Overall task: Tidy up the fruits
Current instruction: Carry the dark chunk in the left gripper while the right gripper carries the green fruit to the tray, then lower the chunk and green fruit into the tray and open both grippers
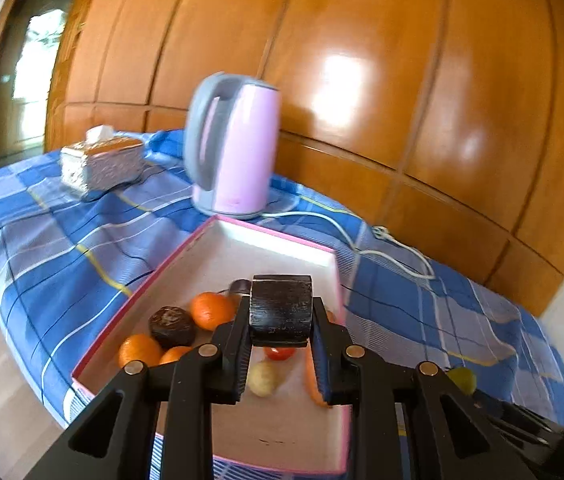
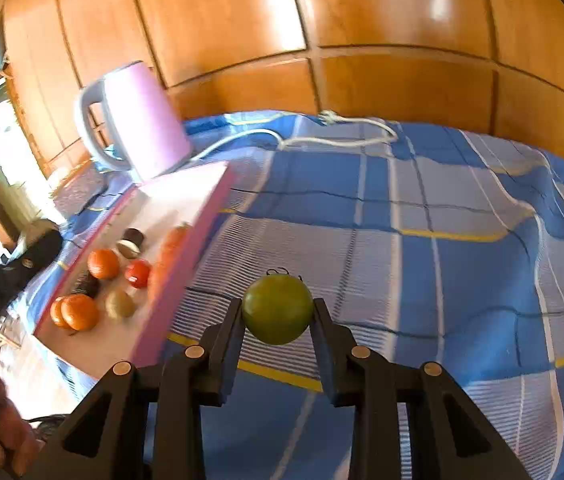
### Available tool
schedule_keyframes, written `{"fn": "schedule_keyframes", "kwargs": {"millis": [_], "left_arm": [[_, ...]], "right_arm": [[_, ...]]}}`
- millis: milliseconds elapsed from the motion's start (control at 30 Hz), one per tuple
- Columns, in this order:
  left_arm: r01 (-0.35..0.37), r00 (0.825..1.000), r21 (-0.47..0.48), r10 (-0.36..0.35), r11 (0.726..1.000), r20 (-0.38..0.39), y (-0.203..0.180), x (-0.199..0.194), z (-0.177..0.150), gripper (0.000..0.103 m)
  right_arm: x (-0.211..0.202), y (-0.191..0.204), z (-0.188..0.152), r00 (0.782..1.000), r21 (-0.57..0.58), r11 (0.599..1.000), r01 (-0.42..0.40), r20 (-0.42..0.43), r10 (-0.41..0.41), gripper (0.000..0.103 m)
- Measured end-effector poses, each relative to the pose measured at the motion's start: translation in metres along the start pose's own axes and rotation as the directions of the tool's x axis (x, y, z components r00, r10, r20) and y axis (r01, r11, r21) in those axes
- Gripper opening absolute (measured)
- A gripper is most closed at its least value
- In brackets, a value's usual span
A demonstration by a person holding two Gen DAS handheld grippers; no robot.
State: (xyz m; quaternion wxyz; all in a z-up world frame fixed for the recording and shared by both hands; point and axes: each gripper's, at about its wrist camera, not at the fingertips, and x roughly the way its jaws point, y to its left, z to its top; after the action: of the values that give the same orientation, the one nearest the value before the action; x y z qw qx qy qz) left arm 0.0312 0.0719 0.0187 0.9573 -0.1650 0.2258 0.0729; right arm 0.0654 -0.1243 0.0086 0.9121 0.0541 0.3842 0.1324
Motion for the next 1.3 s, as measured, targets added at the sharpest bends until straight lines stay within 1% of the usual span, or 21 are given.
{"fn": "schedule_keyframes", "kwargs": {"millis": [200,333,500,700,933,1133,1233,1300], "left_arm": [[-0.041,0.998,-0.085,0.037,0.996,-0.052,0.015,0.018,-0.002,0.026],[-0.061,0.995,-0.106,0.053,0.993,-0.079,0.018,0.026,-0.003,0.026],[-0.046,0.994,-0.096,0.037,0.994,-0.099,0.015,0.034,-0.003,0.026],[-0.047,0.993,-0.1,0.036,0.994,-0.114,0.014,0.041,-0.003,0.026],[-0.046,0.991,-0.115,0.03,0.992,-0.132,0.015,0.051,-0.002,0.026],[-0.044,0.989,-0.161,0.02,0.986,-0.143,0.023,0.056,-0.002,0.027],[-0.041,0.991,-0.173,0.017,0.984,-0.135,0.025,0.056,-0.002,0.027],[-0.042,0.992,-0.172,0.02,0.984,-0.126,0.025,0.055,-0.001,0.033]], "right_arm": [[0.0,0.021,0.018,0.999,-0.035,0.998,-0.051,0.006,0.051,0.033],[0.004,0.032,0.026,0.997,-0.049,0.995,-0.082,-0.003,0.082,0.033],[0.012,0.049,0.037,0.992,-0.087,0.989,-0.124,-0.015,0.123,0.033],[0.016,0.066,0.048,0.986,-0.117,0.979,-0.165,-0.015,0.164,0.033],[0.029,0.073,0.059,0.978,-0.104,0.972,-0.208,-0.035,0.206,0.033],[0.046,0.079,0.069,0.973,-0.093,0.969,-0.229,-0.061,0.224,0.034],[0.057,0.082,0.072,0.97,-0.084,0.968,-0.237,-0.081,0.231,0.035],[0.064,0.083,0.072,0.965,-0.072,0.965,-0.25,-0.095,0.243,0.035]]}}
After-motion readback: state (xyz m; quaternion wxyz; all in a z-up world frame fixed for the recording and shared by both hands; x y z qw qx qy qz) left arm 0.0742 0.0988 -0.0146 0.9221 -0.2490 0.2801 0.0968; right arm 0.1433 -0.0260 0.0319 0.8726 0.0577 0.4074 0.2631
